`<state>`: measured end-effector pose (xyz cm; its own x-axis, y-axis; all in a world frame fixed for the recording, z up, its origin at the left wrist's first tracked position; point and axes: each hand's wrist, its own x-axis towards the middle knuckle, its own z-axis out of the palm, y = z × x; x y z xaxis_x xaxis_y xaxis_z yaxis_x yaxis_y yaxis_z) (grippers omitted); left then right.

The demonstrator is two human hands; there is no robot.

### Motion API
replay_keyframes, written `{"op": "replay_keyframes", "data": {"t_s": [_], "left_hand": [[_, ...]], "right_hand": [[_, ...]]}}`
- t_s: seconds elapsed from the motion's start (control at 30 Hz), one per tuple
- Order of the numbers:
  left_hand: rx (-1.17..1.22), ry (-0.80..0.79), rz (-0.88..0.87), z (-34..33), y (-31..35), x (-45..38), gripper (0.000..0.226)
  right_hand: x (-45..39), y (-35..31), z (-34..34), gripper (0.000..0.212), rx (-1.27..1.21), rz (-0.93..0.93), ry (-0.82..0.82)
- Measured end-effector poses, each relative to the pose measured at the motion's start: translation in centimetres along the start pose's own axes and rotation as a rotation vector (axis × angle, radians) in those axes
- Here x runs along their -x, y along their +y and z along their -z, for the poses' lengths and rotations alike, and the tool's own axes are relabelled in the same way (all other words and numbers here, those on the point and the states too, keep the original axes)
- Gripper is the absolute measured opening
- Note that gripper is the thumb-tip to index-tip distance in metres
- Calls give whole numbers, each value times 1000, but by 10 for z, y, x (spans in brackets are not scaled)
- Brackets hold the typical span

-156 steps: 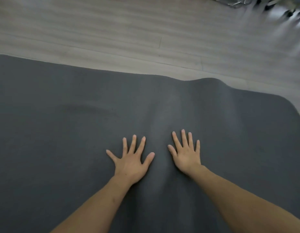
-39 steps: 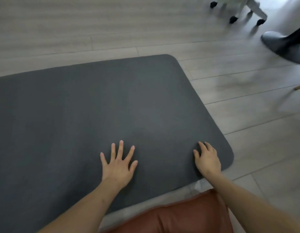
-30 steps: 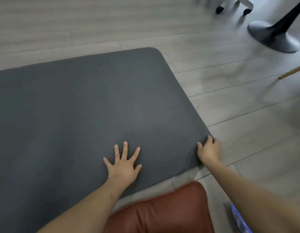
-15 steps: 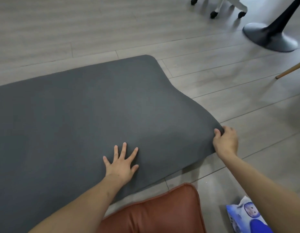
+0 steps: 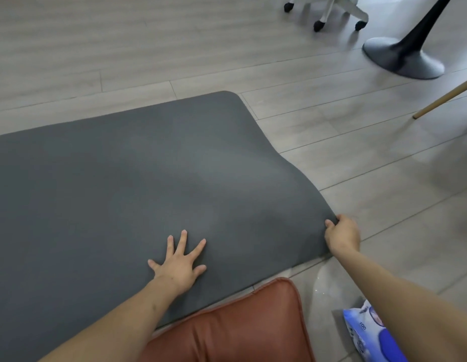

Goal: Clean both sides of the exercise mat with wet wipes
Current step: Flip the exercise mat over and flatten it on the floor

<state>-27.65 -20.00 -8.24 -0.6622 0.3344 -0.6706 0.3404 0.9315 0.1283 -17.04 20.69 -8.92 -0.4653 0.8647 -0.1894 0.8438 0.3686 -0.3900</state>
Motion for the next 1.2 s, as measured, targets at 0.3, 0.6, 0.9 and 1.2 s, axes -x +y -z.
{"op": "replay_keyframes", "data": {"t_s": [0.3, 0.6, 0.9, 1.2], "left_hand": [[-6, 60, 55, -13, 5, -8, 77], [-18, -8, 32, 5, -2, -9, 76], [66, 11, -26, 54, 1, 59, 67], [-15, 271, -256, 72, 24, 183, 63]], "right_hand": [[37, -35, -38, 58, 338, 603, 6], [47, -67, -65, 66, 474, 489, -488], [116, -74, 1, 50, 361, 404, -498], [264, -6, 110, 39, 155, 402, -115]]}}
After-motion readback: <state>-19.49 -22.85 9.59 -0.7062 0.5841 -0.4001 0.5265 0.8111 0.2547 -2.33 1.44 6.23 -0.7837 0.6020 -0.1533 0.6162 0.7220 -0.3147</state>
